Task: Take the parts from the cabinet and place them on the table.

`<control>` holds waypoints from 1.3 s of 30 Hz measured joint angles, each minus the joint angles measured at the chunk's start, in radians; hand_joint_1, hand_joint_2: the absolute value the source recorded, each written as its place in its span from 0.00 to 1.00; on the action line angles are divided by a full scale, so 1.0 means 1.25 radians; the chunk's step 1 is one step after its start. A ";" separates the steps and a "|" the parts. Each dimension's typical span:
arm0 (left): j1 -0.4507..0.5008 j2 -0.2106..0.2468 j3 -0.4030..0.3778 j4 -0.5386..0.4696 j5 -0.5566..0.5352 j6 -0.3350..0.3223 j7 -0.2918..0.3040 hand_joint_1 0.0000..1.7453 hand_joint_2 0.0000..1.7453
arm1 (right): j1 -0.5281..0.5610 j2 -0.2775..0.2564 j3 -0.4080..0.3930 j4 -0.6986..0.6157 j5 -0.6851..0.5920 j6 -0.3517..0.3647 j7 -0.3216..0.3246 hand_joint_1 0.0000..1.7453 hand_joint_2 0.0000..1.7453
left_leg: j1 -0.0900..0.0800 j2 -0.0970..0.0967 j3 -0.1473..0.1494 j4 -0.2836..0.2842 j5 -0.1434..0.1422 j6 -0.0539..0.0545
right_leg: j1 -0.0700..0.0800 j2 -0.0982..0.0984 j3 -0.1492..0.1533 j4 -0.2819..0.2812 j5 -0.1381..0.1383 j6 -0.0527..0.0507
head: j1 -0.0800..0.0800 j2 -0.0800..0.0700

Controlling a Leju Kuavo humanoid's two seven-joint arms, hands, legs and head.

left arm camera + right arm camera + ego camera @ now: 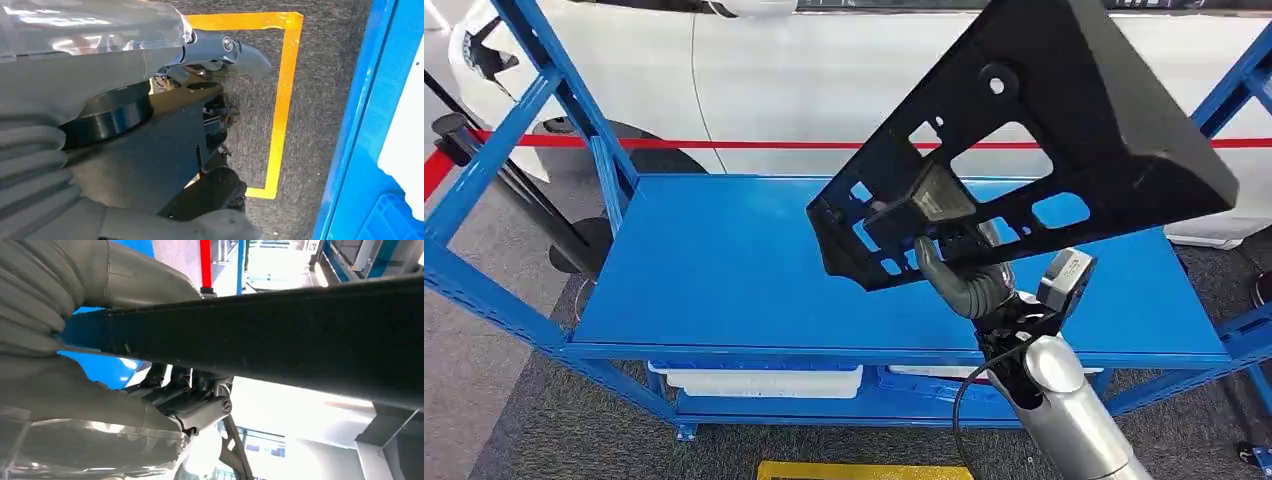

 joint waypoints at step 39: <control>-0.001 0.009 0.019 0.000 -0.002 -0.029 -0.021 0.00 1.00 | 0.032 0.044 -0.003 -0.034 0.021 -0.030 -0.028 1.00 1.00 | 0.014 0.000 -0.027 0.013 0.011 -0.002 | -0.028 -0.002 0.007 0.020 -0.011 0.051 | 0.019 0.000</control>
